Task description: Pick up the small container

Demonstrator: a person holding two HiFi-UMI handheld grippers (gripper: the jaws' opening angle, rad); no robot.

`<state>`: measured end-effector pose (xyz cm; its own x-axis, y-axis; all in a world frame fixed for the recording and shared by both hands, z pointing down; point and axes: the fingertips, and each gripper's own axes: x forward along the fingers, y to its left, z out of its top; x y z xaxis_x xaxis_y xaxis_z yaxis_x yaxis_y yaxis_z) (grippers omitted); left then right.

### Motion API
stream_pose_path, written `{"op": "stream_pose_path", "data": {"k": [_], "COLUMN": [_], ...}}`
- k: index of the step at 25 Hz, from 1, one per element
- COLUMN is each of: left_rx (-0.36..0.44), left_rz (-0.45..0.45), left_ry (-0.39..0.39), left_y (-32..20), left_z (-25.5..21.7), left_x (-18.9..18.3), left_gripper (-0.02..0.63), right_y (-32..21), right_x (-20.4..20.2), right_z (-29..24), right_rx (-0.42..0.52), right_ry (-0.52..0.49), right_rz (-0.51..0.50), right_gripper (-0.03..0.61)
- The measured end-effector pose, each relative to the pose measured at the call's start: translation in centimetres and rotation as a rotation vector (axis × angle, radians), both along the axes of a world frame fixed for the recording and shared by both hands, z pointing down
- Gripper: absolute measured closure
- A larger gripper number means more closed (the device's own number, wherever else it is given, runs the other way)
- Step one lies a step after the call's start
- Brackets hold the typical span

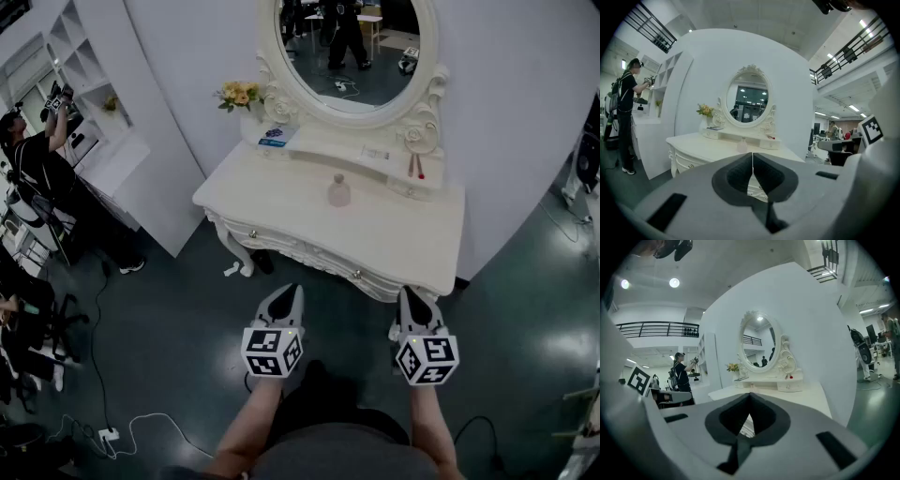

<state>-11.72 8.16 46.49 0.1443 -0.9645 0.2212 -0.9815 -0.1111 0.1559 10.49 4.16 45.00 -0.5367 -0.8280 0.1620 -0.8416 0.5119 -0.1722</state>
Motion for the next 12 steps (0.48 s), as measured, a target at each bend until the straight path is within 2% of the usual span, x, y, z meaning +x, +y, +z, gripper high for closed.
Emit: {"op": "stream_pose_path", "data": {"k": [12], "left_rx": [0.010], "left_rz": [-0.011], "left_ry": [-0.003], "left_y": [0.37], "left_z": [-0.31], "left_x": [0.48], "left_gripper": [0.606], "right_y": [0.40], "right_x": [0.26], "right_z": [-0.46], "right_rx": [0.017], "right_ry": [-0.020], "right_rz": [-0.023], "right_gripper": [0.575]}}
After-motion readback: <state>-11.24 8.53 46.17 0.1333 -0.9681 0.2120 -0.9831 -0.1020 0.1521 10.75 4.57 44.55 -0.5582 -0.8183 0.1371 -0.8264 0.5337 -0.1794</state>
